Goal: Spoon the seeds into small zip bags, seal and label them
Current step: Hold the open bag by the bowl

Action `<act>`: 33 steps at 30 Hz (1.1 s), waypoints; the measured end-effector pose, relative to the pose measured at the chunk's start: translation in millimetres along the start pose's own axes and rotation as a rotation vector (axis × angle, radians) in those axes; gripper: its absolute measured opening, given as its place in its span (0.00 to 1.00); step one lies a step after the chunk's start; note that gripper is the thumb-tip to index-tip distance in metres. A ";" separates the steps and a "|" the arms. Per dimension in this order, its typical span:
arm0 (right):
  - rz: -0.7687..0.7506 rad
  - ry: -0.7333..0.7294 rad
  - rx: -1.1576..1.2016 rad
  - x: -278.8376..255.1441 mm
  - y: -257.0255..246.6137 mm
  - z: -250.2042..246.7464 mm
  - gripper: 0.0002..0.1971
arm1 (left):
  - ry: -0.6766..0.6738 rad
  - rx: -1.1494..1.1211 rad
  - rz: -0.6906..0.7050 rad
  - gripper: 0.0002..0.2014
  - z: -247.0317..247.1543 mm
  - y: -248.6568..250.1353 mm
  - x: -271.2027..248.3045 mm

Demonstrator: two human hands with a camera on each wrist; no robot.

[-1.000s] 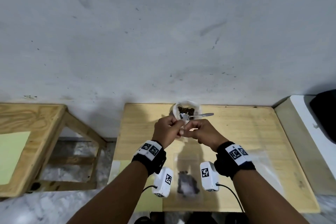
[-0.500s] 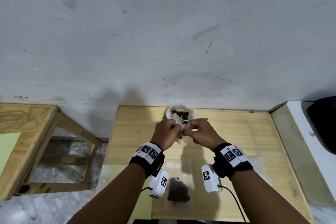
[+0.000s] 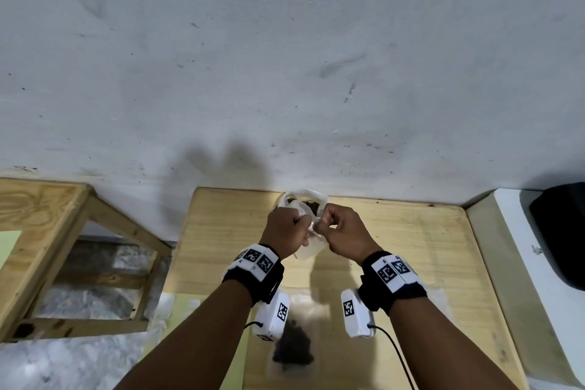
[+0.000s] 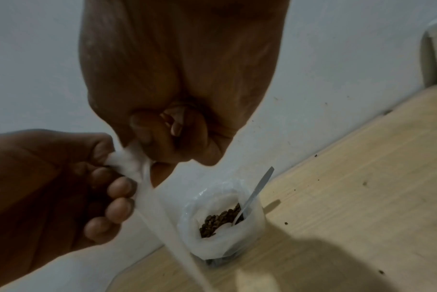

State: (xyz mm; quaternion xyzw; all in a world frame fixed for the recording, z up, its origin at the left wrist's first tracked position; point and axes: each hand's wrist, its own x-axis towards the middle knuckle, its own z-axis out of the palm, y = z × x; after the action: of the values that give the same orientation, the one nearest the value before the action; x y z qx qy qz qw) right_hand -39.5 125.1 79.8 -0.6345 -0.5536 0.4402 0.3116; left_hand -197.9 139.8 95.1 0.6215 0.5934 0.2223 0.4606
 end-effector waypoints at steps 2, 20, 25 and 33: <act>0.058 0.059 0.059 2.9 -1.5 -5.8 0.15 | -0.002 -0.033 0.010 0.18 -0.1 -2.9 -0.4; -0.100 -0.045 -0.044 4.3 -7.4 -10.7 0.15 | -0.007 0.521 0.370 0.59 -1.7 -12.3 2.4; -0.054 -0.069 -0.155 1.1 -4.7 -4.2 0.08 | -0.008 0.506 0.397 0.59 -2.3 -19.2 -0.9; -0.019 -0.180 0.083 -2.0 -4.4 3.3 0.20 | -0.067 0.520 0.393 0.63 -4.8 -35.7 -13.5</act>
State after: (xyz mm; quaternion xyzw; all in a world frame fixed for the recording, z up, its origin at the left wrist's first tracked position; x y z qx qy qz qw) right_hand -44.4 123.7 82.7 -0.5740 -0.5666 0.5148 0.2907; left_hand -223.5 123.9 71.2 0.8279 0.4837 0.1271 0.2539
